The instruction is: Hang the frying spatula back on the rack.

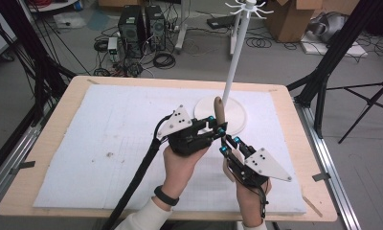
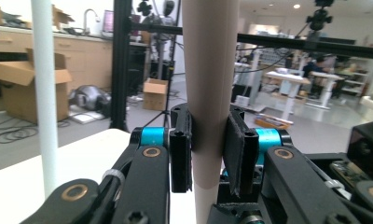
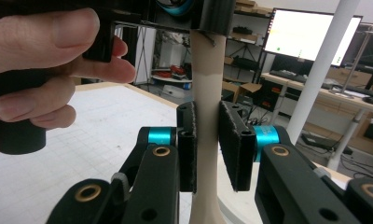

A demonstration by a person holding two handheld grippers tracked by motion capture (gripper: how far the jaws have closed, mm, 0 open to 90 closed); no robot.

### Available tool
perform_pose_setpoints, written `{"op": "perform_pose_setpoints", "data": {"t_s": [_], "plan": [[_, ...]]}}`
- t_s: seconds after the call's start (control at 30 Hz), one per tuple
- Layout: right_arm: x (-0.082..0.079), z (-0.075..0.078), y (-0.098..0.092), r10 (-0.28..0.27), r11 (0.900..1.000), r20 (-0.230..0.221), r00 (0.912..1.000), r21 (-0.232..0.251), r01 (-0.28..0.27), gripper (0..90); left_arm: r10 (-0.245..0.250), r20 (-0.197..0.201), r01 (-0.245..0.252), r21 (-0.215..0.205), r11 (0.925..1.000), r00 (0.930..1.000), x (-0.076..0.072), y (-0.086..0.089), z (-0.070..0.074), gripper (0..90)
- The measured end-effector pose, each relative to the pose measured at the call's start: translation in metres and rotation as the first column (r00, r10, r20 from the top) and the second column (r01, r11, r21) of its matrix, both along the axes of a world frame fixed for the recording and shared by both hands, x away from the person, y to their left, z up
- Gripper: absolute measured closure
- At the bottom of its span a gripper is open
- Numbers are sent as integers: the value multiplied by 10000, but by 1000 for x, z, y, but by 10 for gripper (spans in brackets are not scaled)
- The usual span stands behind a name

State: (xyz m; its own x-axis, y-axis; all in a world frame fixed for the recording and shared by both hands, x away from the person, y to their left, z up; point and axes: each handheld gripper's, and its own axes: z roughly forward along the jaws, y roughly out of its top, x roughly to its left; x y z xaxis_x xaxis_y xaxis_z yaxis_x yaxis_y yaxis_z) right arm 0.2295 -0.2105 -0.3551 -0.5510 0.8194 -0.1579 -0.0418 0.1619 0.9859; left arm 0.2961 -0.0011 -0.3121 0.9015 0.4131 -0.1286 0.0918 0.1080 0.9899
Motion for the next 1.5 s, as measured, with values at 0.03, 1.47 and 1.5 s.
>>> {"op": "perform_pose_setpoints", "data": {"t_s": [0.03, 1.47, 1.5], "plan": [[0, 1, -1, 107, 9999, -37, 9999, 48, -106, 770, -280, -11, 280, -5, 9996, 9996, 2, 3, 1, 741], [46, 43, -1, 7591, 6465, -1455, 6345, 544, -7610, 764, -6127, 814, 6052, 996, 7898, 7861, 21, 40, 35, 748], [46, 44, -1, 7535, 6525, -1436, 6416, 431, -7566, 769, -6092, 868, 6004, 1083, 7923, 7882, 21, 40, 35, 747]]}}
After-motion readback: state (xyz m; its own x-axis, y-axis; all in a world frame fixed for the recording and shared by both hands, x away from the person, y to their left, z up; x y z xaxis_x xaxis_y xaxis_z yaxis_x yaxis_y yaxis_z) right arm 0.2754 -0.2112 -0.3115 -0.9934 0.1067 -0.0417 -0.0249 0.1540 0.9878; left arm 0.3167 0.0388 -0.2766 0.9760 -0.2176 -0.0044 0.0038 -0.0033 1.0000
